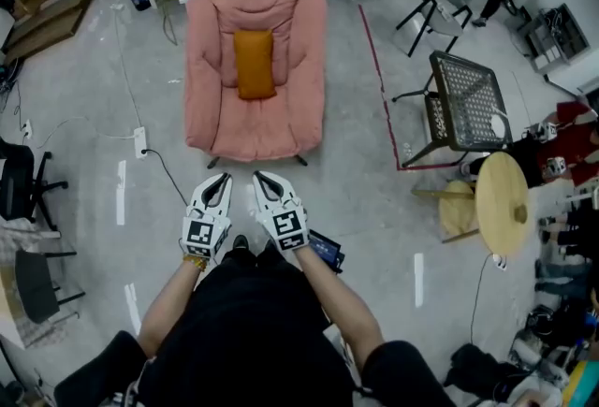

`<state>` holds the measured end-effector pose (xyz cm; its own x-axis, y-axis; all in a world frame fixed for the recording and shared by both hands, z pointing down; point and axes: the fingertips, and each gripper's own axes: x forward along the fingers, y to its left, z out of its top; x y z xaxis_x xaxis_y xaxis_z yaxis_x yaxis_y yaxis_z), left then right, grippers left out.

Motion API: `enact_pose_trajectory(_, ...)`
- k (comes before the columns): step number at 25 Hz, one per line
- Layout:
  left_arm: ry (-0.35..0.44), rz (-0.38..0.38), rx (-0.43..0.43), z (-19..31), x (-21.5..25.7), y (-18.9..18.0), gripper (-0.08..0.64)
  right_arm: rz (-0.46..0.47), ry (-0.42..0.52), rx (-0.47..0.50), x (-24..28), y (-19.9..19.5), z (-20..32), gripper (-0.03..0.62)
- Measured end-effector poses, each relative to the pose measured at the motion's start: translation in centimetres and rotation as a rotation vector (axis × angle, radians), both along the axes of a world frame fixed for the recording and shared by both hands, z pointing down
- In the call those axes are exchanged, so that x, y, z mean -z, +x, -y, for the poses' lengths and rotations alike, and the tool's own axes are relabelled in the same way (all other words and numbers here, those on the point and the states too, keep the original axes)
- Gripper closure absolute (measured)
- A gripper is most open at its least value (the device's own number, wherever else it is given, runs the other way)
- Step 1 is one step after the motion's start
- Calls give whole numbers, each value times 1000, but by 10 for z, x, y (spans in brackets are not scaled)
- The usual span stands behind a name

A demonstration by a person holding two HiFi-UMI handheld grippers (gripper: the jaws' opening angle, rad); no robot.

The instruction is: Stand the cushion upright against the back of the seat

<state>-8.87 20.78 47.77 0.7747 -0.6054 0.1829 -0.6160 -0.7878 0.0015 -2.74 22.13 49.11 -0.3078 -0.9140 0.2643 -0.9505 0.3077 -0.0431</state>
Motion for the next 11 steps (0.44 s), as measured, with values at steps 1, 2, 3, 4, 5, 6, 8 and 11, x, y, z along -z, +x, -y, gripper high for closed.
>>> enact_pose_trajectory(1, -1, -1, 0, 0, 0, -1, 528, 0, 0, 0, 0, -1, 0, 577)
enact_pose_trajectory(2, -1, -2, -1, 0, -1, -1, 528, 0, 0, 0, 0, -1, 0, 578)
enact_pose_trajectory(3, -1, -5, -2, 1, -3, -1, 528, 1, 0, -1, -1, -2, 1, 577)
enact_pose_trajectory(4, -2, -7, -2, 2, -5, -1, 528, 1, 1, -1, -2, -2, 2, 577)
enact_pose_trajectory(5, -5, -7, -1, 2, -6, -1, 528, 2, 2, -2, -3, -3, 3, 577)
enact_pose_trajectory(6, -9, -6, 1, 2, -6, -2, 528, 3, 3, -2, -3, -3, 3, 578)
enact_pose_trajectory(8, -15, -4, 4, 1, -7, -2, 528, 5, 4, 0, -3, -4, 3, 577)
enact_pose_trajectory(11, -19, 3, 5, -2, -9, -2, 528, 6, 1, 3, -2, -3, 0, 577)
